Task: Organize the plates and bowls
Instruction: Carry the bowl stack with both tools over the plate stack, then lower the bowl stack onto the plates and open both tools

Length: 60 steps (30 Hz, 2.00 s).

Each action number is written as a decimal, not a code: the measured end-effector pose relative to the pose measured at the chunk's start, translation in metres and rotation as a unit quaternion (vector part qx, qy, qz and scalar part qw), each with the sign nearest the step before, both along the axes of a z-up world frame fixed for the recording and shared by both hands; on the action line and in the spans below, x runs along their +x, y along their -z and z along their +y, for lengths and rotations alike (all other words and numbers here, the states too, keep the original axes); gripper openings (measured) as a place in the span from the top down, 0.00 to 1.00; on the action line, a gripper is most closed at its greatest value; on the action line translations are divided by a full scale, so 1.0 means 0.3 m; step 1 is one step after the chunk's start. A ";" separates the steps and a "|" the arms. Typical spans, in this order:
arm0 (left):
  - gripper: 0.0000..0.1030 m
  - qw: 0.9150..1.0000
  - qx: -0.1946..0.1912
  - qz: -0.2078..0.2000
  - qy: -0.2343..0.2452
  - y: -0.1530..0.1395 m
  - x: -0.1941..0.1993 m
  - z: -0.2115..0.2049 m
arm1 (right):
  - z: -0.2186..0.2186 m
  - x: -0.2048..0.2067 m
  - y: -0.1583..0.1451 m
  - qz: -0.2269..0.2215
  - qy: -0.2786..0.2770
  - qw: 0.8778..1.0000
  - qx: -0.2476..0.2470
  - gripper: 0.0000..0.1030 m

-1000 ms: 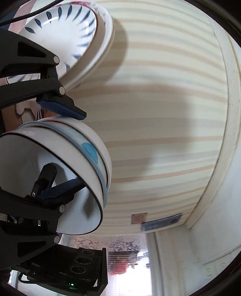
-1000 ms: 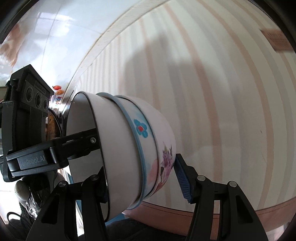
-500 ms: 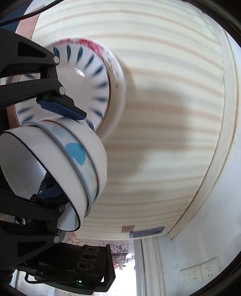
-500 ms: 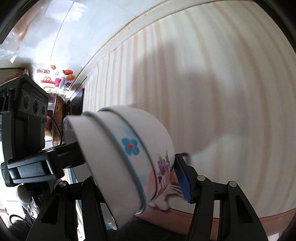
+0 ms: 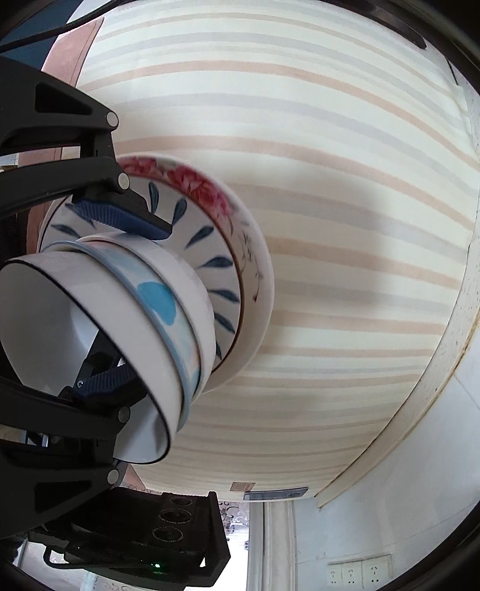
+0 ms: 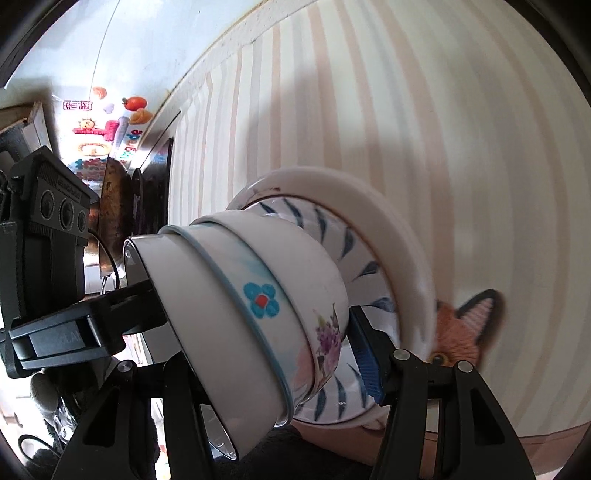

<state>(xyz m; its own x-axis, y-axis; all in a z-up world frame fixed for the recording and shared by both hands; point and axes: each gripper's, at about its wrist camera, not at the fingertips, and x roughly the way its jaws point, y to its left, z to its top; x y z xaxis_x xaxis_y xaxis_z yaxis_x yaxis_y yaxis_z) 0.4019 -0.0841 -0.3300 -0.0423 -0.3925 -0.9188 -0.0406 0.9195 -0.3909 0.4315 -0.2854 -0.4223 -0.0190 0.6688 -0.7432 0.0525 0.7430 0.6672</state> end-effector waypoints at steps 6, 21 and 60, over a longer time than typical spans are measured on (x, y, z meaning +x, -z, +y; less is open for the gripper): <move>0.40 1.000 0.004 0.000 0.002 0.012 0.001 0.018 | 0.068 0.021 0.002 -0.001 -0.004 1.000 -0.003 0.42; 0.40 0.998 0.036 -0.049 0.022 -0.038 -0.030 0.016 | 0.089 0.004 -0.003 -0.007 -0.001 1.000 -0.028 0.42; 0.05 0.943 0.149 -0.296 -0.003 -0.571 -0.472 0.116 | 0.049 -0.474 -0.694 -0.261 0.086 0.930 -0.243 0.02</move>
